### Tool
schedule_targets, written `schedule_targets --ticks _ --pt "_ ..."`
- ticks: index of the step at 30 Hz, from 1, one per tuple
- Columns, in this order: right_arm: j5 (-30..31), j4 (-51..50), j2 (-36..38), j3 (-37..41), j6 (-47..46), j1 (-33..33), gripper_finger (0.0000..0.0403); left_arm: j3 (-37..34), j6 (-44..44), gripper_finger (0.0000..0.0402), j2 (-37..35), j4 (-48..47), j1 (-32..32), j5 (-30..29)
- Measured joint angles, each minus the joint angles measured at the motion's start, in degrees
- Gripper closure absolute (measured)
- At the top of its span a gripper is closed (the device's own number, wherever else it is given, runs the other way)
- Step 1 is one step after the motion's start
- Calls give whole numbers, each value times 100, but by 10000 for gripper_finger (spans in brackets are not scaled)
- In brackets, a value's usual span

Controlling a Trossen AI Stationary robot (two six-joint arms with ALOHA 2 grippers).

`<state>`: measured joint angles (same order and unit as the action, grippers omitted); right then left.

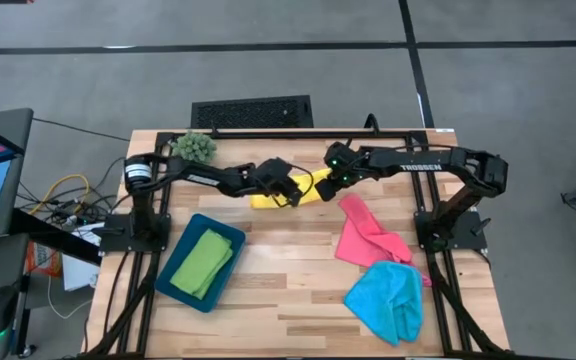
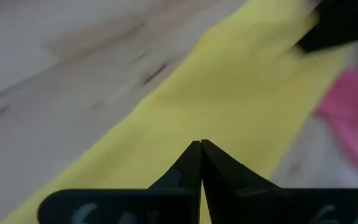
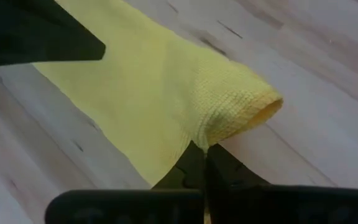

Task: Fold microfiber towels
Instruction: Fold the yellow microfiber towel

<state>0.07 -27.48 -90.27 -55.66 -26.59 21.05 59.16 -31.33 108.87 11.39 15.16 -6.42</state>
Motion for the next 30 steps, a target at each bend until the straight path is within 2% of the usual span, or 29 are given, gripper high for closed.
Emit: schedule_targets --ticks 5,6,9,16,22,30 --pt "0 -99 1 0 7 -6 388 380 18 401 394 -351 24 -20" --pt "-4 -96 4 0 9 -6 388 421 25 401 409 -667 24 -51" --pt "-10 -92 4 0 11 -4 388 673 141 402 618 -804 24 -152" --pt "-17 -146 4 0 11 -20 387 1165 256 401 1091 -998 17 17" --pt "-162 -98 4 0 23 -104 384 1257 287 401 1126 -961 19 -75" --pt "-343 365 4 0 155 -304 387 1315 262 401 1090 -984 15 222"
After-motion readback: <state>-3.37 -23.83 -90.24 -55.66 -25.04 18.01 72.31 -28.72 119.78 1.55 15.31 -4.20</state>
